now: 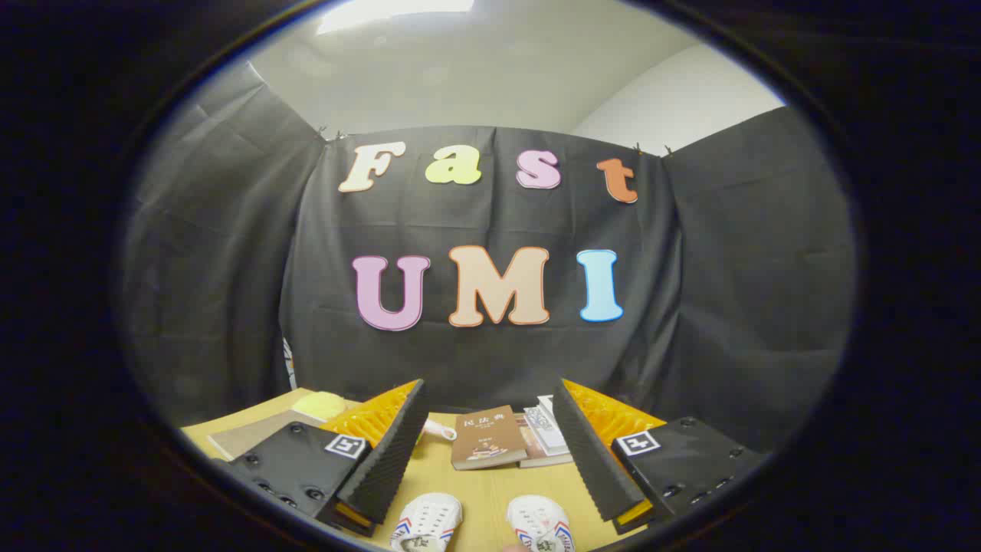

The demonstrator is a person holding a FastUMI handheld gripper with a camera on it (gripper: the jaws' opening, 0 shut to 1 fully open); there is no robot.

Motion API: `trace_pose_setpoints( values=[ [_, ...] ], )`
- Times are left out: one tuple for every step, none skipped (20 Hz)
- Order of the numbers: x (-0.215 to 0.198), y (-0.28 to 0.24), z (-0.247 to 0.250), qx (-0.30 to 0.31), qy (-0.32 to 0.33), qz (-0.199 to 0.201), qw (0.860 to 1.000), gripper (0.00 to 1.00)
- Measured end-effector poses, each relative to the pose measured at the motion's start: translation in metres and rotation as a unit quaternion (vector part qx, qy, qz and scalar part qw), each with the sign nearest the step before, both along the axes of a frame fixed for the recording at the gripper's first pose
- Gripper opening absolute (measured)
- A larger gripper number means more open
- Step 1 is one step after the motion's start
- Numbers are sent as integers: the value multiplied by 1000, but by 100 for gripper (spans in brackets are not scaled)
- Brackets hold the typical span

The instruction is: Open the storage box then place both shoes into the box .Put the left shoe in first, then the right shoe, with the right side of both shoes facing outward in a uniform manner.

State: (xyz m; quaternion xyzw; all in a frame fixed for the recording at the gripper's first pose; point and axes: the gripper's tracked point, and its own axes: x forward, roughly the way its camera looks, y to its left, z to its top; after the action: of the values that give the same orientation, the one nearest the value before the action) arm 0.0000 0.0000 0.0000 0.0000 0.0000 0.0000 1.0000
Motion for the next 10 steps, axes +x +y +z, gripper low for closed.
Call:
trace_pose_setpoints(
  values=[
    [0, -1, 0, 0, -1, -2, 1000, 100],
    [-1, -1, 2, 3, -2, -3, 1000, 100],
    [0, -1, 3, 5, -3, -3, 1000, 100],
    [1, -2, 3, 6, -4, -5, 1000, 100],
    [2, -4, 4, 6, -4, -6, 1000, 100],
    [3, -5, 4, 5, -3, -6, 1000, 100],
    [3, -6, 5, 5, -3, -5, 1000, 100],
    [4, -7, 7, 6, -5, -5, 1000, 100],
    [6, -9, 8, 7, -6, -6, 1000, 100],
    [7, -11, 9, 7, -8, -6, 1000, 100]
  ],
)
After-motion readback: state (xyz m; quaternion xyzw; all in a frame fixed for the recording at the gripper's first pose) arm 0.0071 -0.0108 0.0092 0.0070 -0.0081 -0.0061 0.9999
